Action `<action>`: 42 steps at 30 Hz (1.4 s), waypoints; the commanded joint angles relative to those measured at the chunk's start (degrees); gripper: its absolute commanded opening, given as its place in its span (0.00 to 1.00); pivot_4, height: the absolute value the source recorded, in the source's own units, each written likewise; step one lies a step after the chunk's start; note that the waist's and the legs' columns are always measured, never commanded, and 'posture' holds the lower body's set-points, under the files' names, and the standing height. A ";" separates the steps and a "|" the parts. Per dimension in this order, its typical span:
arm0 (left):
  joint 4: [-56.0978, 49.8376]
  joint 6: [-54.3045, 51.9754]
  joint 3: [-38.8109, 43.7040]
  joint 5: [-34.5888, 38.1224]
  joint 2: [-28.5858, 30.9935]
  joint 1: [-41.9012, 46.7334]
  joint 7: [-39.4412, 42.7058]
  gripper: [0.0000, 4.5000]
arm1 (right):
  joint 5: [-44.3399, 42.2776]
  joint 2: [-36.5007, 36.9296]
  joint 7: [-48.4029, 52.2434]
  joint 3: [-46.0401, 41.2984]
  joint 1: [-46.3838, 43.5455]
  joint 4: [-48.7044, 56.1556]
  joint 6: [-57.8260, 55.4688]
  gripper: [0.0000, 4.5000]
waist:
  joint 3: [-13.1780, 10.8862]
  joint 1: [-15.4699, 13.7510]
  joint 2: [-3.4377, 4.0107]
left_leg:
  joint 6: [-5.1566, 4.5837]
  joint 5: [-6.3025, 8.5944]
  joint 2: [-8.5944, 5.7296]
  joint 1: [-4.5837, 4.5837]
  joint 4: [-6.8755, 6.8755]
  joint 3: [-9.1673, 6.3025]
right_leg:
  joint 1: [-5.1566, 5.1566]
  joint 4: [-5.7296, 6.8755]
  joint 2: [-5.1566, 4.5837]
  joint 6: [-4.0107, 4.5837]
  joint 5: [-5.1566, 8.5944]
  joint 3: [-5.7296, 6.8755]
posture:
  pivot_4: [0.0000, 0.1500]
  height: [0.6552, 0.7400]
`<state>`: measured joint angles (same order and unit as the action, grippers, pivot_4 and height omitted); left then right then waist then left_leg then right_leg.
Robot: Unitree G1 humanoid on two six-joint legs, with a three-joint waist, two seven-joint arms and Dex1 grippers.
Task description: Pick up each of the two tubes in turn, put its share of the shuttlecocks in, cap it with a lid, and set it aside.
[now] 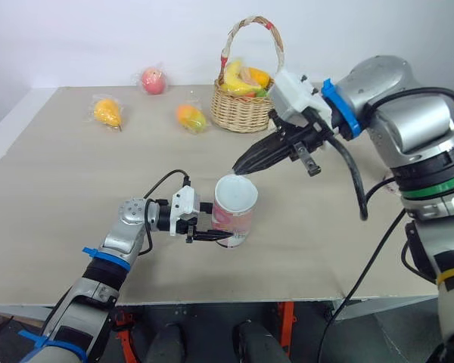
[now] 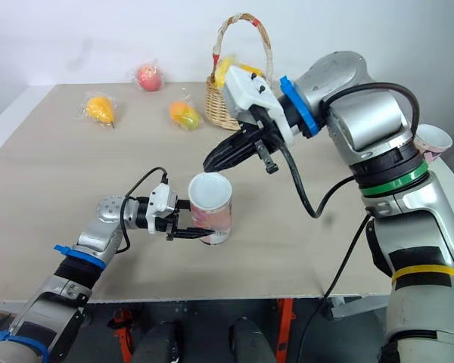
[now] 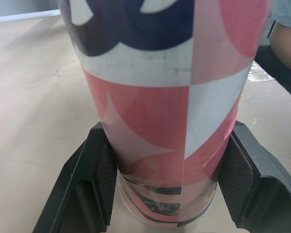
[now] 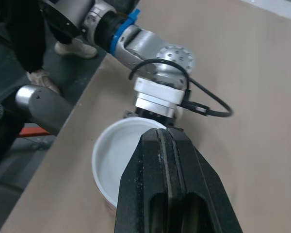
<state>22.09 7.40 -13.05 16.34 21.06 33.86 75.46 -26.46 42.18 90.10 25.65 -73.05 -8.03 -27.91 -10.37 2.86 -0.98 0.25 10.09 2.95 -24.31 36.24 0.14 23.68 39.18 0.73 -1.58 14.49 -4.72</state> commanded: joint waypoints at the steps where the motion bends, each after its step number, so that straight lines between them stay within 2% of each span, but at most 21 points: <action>1: 1.87 -0.34 0.38 -2.26 1.75 -0.30 -0.50 0.56 | 2.69 -0.95 0.52 0.09 0.22 3.03 -1.17 0.01 | 0.00 0.00 0.00 | 0.00 0.00 0.00 0.00 0.00 0.00 | 0.00 0.00 0.00 0.00 0.00 0.00 | 1.00 1.00; 12: 1.46 -0.37 0.38 -2.20 1.95 -0.77 -0.51 0.56 | 12.21 -6.28 0.22 1.93 0.61 -0.83 2.71 0.01 | 0.00 0.00 0.00 | 0.00 0.00 0.00 -0.02 0.00 0.00 | 0.04 0.00 0.03 -0.01 -0.02 0.00 | 1.00 1.00; 22: 1.42 -0.34 0.49 -2.18 2.08 -0.94 -0.86 0.56 | 20.43 -3.48 2.40 7.84 4.12 -0.03 12.62 0.01 | 0.07 0.01 -0.04 | 0.00 0.00 0.00 0.08 0.00 -0.01 | -0.06 0.00 0.03 0.00 -0.01 0.01 | 1.00 1.00; 29: 1.26 -0.41 0.64 -2.23 2.10 -1.13 -1.17 0.56 | 22.94 -2.42 2.40 11.49 6.74 1.68 16.07 0.01 | 0.42 0.10 -0.15 | 0.02 0.01 0.03 0.45 -0.04 0.01 | -0.33 0.00 0.03 0.29 0.16 0.00 | 1.00 1.00; 38: 1.00 -0.46 0.85 -2.21 2.24 -1.55 -1.40 0.56 | 23.41 -3.56 2.40 11.76 6.64 0.40 16.32 0.01 | 0.86 0.10 -0.20 | 0.02 0.01 0.04 0.77 -0.39 0.08 | -0.44 0.00 0.01 0.43 0.24 -0.02 | 1.00 1.00; 42: 1.13 -0.36 0.91 -2.18 2.15 -1.53 -1.50 0.56 | 23.99 -1.57 2.40 14.72 8.97 2.96 18.54 0.01 | 1.14 0.07 -0.28 | 0.02 0.01 0.03 0.90 -0.55 0.09 | -0.48 0.00 0.01 0.53 0.30 -0.03 | 1.00 1.00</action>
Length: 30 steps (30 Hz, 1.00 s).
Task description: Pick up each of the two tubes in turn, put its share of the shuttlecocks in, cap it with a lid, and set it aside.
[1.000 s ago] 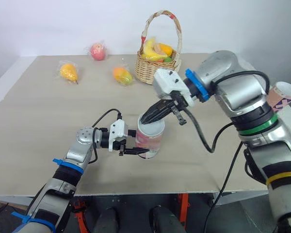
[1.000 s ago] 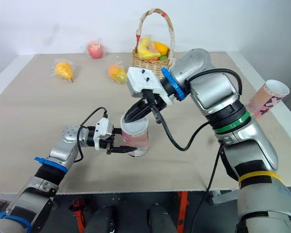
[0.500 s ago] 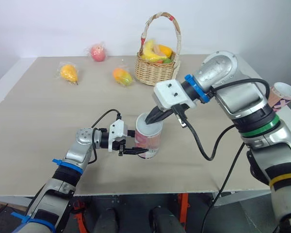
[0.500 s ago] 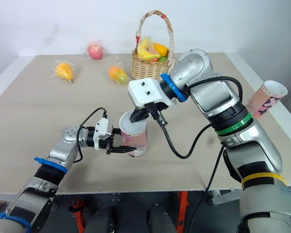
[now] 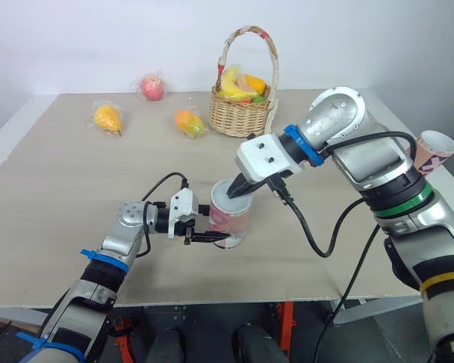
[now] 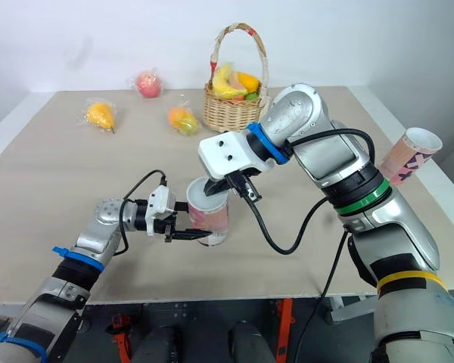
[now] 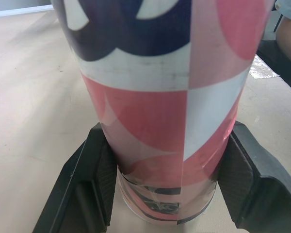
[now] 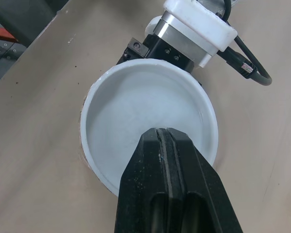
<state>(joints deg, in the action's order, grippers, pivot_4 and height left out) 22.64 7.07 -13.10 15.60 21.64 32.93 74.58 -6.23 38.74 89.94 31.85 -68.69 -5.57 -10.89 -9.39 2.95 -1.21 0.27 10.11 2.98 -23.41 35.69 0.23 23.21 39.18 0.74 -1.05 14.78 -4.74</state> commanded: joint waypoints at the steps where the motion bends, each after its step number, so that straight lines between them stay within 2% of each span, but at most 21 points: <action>1: 0.75 0.15 0.96 -1.53 1.50 -0.54 -0.74 0.56 | 4.18 1.66 2.56 8.10 5.00 0.34 1.68 0.01 | 0.28 -0.02 -0.11 | 0.00 0.00 0.00 0.02 -0.05 0.00 | 0.00 0.00 0.00 0.03 0.04 0.00 | 1.00 1.00; 3: 0.81 0.26 0.97 -1.59 1.35 -0.57 -0.89 0.56 | 2.86 -0.42 2.40 4.54 4.89 -0.84 -0.28 0.01 | 0.58 -0.02 -0.28 | 0.02 0.01 0.00 0.07 -0.14 0.01 | -0.02 0.00 -0.01 0.08 0.12 0.00 | 1.00 1.00; 6: 0.40 0.28 0.94 -1.59 1.19 -0.97 -0.93 0.56 | -6.26 -3.22 2.15 -4.92 2.23 -1.73 -8.16 0.01 | 0.61 -0.01 -0.35 | 0.02 0.01 0.03 0.11 -0.19 0.00 | -0.03 0.00 0.00 0.11 0.14 0.02 | 1.00 1.00; 9: 0.34 0.29 0.97 -1.51 1.13 -1.10 -0.90 0.56 | -11.62 -2.01 1.78 -12.31 1.36 -2.65 -13.24 0.01 | 0.39 -0.13 -0.24 | 0.02 0.01 0.03 0.00 -0.18 0.01 | 0.07 0.00 0.00 0.14 0.10 0.01 | 1.00 1.00; 10: 0.21 0.29 0.98 -1.45 1.19 -1.22 -0.88 0.56 | -12.82 -1.03 1.96 -13.59 1.60 -2.31 -14.80 0.15 | 0.38 -0.23 -0.23 | 0.01 0.01 0.01 -0.12 -0.18 0.00 | 0.15 0.00 -0.01 0.13 0.10 0.02 | 1.00 1.00; 16: -0.06 -0.08 1.02 -0.78 1.05 -0.93 -0.15 0.56 | -20.77 8.75 -0.57 -24.72 10.34 6.27 -22.72 0.51 | 0.37 -0.58 -0.24 | 0.15 0.15 -0.14 -0.46 -0.19 -0.23 | 0.23 -0.06 -0.05 -0.31 0.33 0.06 | 1.00 1.00; 17: -0.10 -0.07 0.93 -0.68 1.03 -0.86 0.15 0.56 | -22.17 10.01 -1.38 -26.53 11.94 7.72 -24.38 0.62 | 0.37 -0.58 -0.23 | 0.19 0.24 -0.16 -0.49 -0.18 -0.23 | 0.24 -0.06 -0.06 -0.33 0.38 0.04 | 1.00 1.00; 19: -0.21 -0.22 0.73 -0.57 0.99 -0.69 0.69 0.56 | -24.77 11.59 -3.47 -29.56 14.94 10.32 -27.78 0.75 | 0.36 -0.45 -0.21 | 0.15 0.37 -0.20 -0.51 -0.18 -0.23 | 0.23 -0.09 -0.08 -0.39 0.53 0.02 | 1.00 1.00; 24: 0.15 -1.74 1.02 -0.08 0.24 1.02 0.98 0.56 | -25.34 13.23 -10.24 -34.11 28.51 19.36 -27.93 0.75 | 0.33 -0.45 -0.19 | 0.11 0.48 -0.23 -0.55 -0.18 -0.36 | 0.18 -0.11 -0.06 -0.42 0.68 0.12 | 1.00 1.00; 25: -0.11 -2.05 1.26 0.48 0.13 1.39 1.38 0.69 | -24.42 11.87 -13.31 -34.64 31.25 20.28 -26.98 0.76 | 0.29 -0.43 -0.14 | 0.11 0.48 -0.24 -0.57 -0.15 -0.36 | 0.19 -0.10 -0.07 -0.43 0.68 0.13 | 1.00 1.00; 29: -1.92 -3.56 2.56 2.37 0.24 2.41 2.02 0.99 | -22.94 8.89 -20.83 -34.61 39.12 22.94 -26.45 0.76 | 0.25 -0.35 -0.18 | 0.11 0.48 -0.26 -0.63 -0.06 -0.36 | 0.21 -0.10 -0.07 -0.50 0.63 0.09 | 1.00 1.00; 30: -2.62 -4.51 2.96 3.07 0.39 2.61 2.19 0.99 | -22.61 8.61 -21.87 -34.52 40.88 23.69 -26.09 0.76 | 0.22 -0.37 -0.17 | 0.11 0.48 -0.27 -0.72 -0.03 -0.40 | 0.25 -0.11 -0.06 -0.51 0.63 0.12 | 1.00 1.00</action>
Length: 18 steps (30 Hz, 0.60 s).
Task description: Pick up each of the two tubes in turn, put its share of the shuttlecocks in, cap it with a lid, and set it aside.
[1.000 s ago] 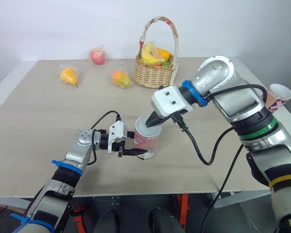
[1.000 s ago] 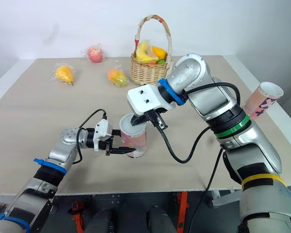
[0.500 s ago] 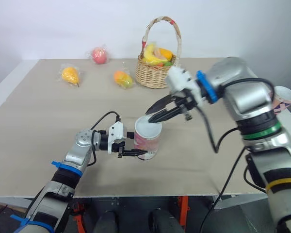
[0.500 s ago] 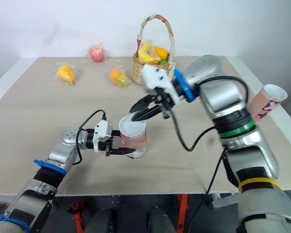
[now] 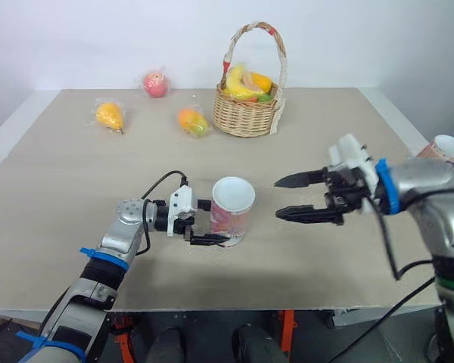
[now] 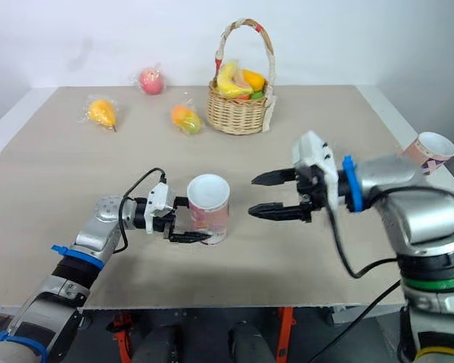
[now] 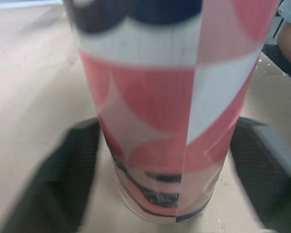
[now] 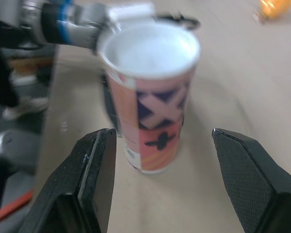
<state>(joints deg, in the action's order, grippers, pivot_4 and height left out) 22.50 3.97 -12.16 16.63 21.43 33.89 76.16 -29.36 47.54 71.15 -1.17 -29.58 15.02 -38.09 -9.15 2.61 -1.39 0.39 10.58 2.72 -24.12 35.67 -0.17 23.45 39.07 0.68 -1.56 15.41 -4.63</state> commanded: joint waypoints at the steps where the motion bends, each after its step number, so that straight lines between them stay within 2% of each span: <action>1: -3.08 -1.83 2.50 2.53 0.73 1.84 0.58 0.99 | 1.09 -0.36 -4.18 -1.33 3.26 3.64 1.55 0.76 | -0.14 -0.03 0.10 | 0.00 0.00 -0.01 -0.02 0.01 -0.01 | 0.01 0.00 -0.01 0.00 0.00 0.01 | 1.00 1.00; 5: -6.38 -5.04 4.74 4.22 2.03 1.60 -0.19 0.99 | 0.09 -1.16 -6.29 -0.58 7.21 5.83 1.00 0.76 | -0.20 -0.05 0.03 | 0.01 0.01 -0.05 -0.10 0.02 -0.06 | 0.00 -0.04 -0.02 -0.06 0.04 0.02 | 1.00 1.00; 9: -13.15 -10.48 4.94 6.73 8.00 -2.57 4.69 1.00 | 0.80 -0.45 -6.45 1.78 9.17 6.69 0.81 1.00 | -0.34 0.18 0.07 | 0.02 0.02 -0.02 -0.10 0.01 -0.09 | 0.01 -0.04 0.02 -0.06 0.05 0.02 | 1.00 1.00; 14: -17.69 -14.32 7.48 8.79 14.08 -7.07 5.52 1.00 | 0.28 -1.31 -6.60 2.71 8.61 5.24 0.72 1.00 | -0.50 0.10 0.08 | 0.03 0.02 0.00 -0.07 0.01 -0.12 | -0.01 -0.03 0.01 -0.02 0.07 0.07 | 1.00 1.00; 18: -18.94 -13.84 10.56 8.65 17.91 -10.07 5.07 1.00 | 1.28 -5.04 -8.93 5.57 6.54 4.72 1.42 1.00 | -0.68 0.08 -0.05 | 0.03 0.02 0.04 -0.08 0.05 -0.18 | -0.01 -0.03 0.01 0.03 0.04 0.15 | 1.00 1.00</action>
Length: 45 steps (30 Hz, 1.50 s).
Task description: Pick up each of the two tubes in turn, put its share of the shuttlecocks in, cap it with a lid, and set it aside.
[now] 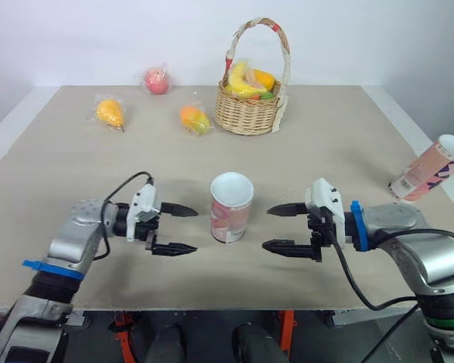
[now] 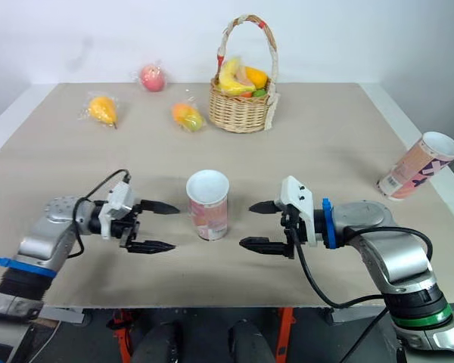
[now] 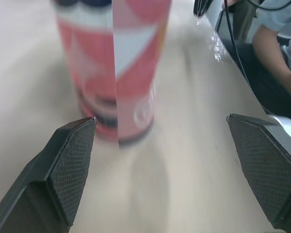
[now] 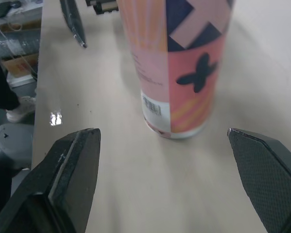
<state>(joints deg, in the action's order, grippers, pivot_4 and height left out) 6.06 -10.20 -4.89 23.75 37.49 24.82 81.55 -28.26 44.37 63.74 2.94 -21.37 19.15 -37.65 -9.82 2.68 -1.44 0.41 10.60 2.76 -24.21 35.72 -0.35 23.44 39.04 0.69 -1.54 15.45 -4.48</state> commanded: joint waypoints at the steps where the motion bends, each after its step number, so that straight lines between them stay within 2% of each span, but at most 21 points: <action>1: -3.23 -0.38 4.72 2.37 3.00 -2.12 -0.18 1.00 | 1.79 -3.22 -2.47 3.07 -2.04 0.47 2.50 1.00 | -0.03 0.07 -0.01 | 0.00 0.00 0.00 0.00 0.00 0.00 | 0.00 0.00 0.00 0.00 0.00 0.00 | 1.00 1.00; 6: -8.45 -2.08 9.90 5.82 6.17 -6.57 -1.01 1.00 | 5.85 -7.01 -4.28 6.74 -3.54 -1.79 6.81 1.00 | -0.14 -0.07 -0.05 | 0.03 0.02 0.05 -0.04 -0.06 0.00 | 0.06 0.00 -0.01 0.07 0.09 0.05 | 1.00 1.00; 13: -15.77 -4.05 15.09 11.12 5.40 -9.80 -6.12 1.00 | 6.98 -11.36 -4.56 8.56 -6.71 -7.27 9.99 1.00 | -0.27 -0.19 -0.26 | 0.10 0.06 0.01 -0.07 0.01 -0.04 | 0.01 0.00 -0.09 0.05 0.11 0.10 | 1.00 1.00; 21: -19.43 -4.98 15.53 12.21 5.30 -11.64 -9.22 1.00 | 8.39 -16.56 -3.99 10.06 -10.56 -14.80 13.42 1.00 | -0.29 -0.06 -0.25 | 0.10 0.06 0.11 -0.04 -0.01 -0.04 | 0.02 0.03 0.03 0.13 0.07 0.10 | 1.00 1.00; 33: -19.21 -4.31 13.81 11.37 4.19 -9.97 -11.32 1.00 | 9.04 -20.37 -1.15 10.99 -12.98 -18.60 15.60 1.00 | -0.29 -0.08 -0.25 | 0.10 0.06 0.10 -0.05 0.02 -0.05 | 0.00 0.03 0.01 0.14 0.05 0.12 | 1.00 1.00; 34: -19.11 -4.14 13.55 11.17 3.90 -9.73 -11.41 1.00 | 9.06 -20.46 -1.09 10.93 -13.00 -18.58 15.45 0.88 | -0.29 -0.09 -0.25 | 0.10 0.06 0.10 -0.05 0.03 -0.04 | 0.00 0.03 0.01 0.14 0.05 0.12 | 1.00 1.00; 35: -19.04 -4.07 13.25 11.07 3.55 -9.40 -11.58 1.00 | 8.98 -20.42 -0.96 10.82 -12.97 -18.43 15.21 0.85 | -0.29 -0.09 -0.25 | 0.10 0.06 0.10 -0.05 0.03 -0.04 | 0.00 0.03 0.01 0.14 0.05 0.12 | 1.00 1.00; 36: -18.77 -3.89 12.79 10.87 3.05 -8.84 -11.73 1.00 | 8.83 -20.38 -1.23 10.46 -13.02 -18.27 14.56 0.78 | -0.29 -0.09 -0.25 | 0.10 0.06 0.10 -0.05 0.02 -0.05 | 0.01 0.03 0.02 0.14 0.05 0.12 | 1.00 1.00; 45: -14.36 -2.90 9.36 9.60 -2.26 -2.15 -13.58 1.00 | 6.66 -17.98 -1.64 6.62 -13.02 -16.35 11.94 0.78 | -0.29 -0.14 -0.26 | 0.11 0.05 0.06 -0.05 0.10 -0.06 | -0.02 0.06 0.01 0.12 0.02 0.12 | 1.00 1.00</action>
<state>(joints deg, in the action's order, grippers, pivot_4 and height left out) -8.22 -13.91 4.22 33.47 35.72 20.99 68.85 -19.82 25.64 62.26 12.52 -33.43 -0.04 -25.69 -10.11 2.54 -1.70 0.52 10.66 2.82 -24.28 35.86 -0.43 23.40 39.11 0.71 -1.43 15.46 -4.34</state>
